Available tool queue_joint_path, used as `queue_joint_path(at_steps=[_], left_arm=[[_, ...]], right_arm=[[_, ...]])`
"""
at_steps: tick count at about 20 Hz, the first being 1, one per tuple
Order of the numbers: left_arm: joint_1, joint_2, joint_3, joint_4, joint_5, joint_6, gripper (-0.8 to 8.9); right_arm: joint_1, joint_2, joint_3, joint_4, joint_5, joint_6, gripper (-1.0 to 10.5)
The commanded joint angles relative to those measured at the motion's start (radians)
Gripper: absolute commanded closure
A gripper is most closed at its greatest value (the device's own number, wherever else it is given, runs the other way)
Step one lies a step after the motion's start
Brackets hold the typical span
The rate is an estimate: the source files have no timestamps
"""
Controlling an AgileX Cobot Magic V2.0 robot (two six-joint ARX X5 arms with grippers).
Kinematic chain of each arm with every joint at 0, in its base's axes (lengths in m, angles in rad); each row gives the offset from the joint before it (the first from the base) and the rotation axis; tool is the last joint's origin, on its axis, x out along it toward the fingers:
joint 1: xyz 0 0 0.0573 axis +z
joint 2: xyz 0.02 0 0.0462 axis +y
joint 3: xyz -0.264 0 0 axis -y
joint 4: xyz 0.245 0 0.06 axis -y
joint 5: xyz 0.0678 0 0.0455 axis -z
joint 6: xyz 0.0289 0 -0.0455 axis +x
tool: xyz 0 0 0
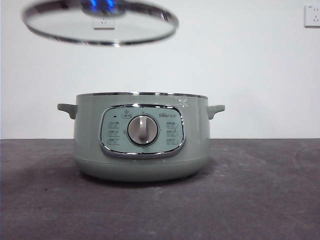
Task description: Pick up the egg,open the lid,put the egg in the pot,close the lid
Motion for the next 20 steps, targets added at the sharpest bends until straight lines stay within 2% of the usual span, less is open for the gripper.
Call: queue_joint_path(at_steps=[1, 7, 20], left_arm=[[0.0, 0.053, 0.003, 0.083, 0.006, 0.013, 8.22], [-0.004, 0.211, 0.003, 0.223, 0.026, 0.012, 8.22], [-0.034, 0.333, 0.003, 0.279, 0.023, 0.0, 8.22]], right_arm=[[0.001, -0.056, -0.002, -0.042, -0.002, 0.024, 4.9], [0.001, -0.152, -0.002, -0.153, -0.002, 0.039, 4.9], [0.001, -0.162, -0.002, -0.197, -0.005, 0.042, 4.9]])
